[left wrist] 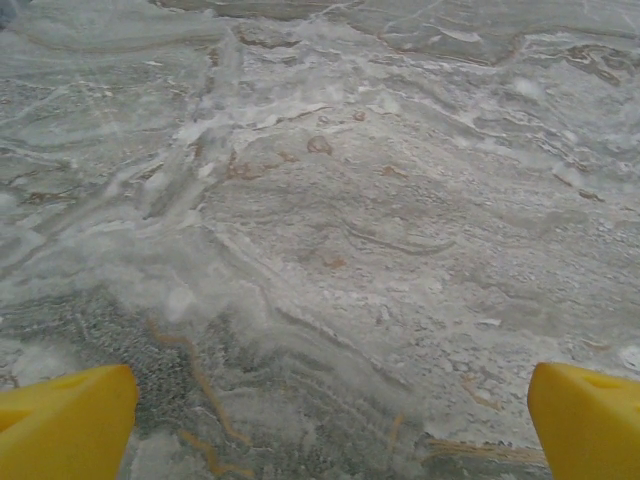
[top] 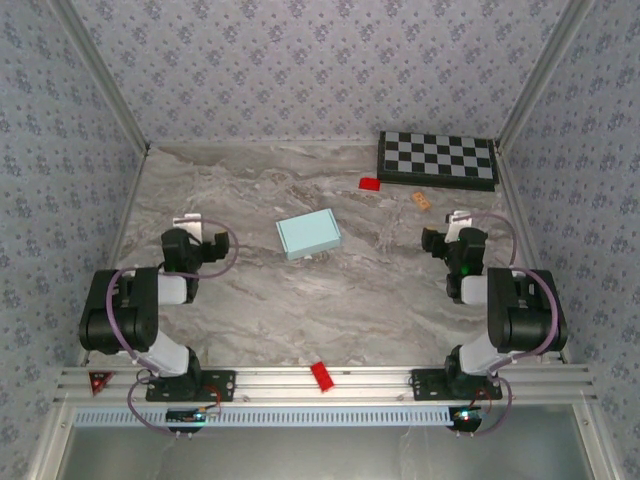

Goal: Fold the paper box

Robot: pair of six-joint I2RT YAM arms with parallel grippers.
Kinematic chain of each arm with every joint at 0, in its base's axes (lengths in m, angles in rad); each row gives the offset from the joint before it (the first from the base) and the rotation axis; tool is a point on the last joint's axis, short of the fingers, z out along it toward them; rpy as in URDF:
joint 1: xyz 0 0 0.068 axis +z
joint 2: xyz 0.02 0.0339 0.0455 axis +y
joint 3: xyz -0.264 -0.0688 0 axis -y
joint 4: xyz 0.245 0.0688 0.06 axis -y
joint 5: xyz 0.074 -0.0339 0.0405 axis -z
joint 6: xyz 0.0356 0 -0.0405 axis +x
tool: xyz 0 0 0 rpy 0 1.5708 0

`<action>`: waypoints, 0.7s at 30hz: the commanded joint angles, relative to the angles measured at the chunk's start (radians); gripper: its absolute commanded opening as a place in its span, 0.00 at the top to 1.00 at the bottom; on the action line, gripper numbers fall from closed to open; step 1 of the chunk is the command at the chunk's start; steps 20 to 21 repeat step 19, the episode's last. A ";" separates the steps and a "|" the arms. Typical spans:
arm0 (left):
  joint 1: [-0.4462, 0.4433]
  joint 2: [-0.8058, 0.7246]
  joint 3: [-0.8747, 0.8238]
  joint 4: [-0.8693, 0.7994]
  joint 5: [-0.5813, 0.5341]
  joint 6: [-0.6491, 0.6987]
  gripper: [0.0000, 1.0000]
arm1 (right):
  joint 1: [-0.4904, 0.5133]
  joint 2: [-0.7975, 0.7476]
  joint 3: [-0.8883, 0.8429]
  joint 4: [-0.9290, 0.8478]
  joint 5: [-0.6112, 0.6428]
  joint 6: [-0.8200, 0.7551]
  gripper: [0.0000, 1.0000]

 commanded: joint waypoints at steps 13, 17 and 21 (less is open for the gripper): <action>-0.005 -0.001 0.034 0.018 -0.044 -0.014 0.00 | 0.020 0.011 0.019 0.003 0.049 -0.021 0.01; -0.004 0.000 0.034 0.019 -0.045 -0.014 0.00 | 0.020 0.010 0.019 0.002 0.049 -0.020 0.01; -0.004 -0.002 0.034 0.019 -0.046 -0.014 0.00 | 0.019 0.011 0.019 0.003 0.049 -0.020 0.01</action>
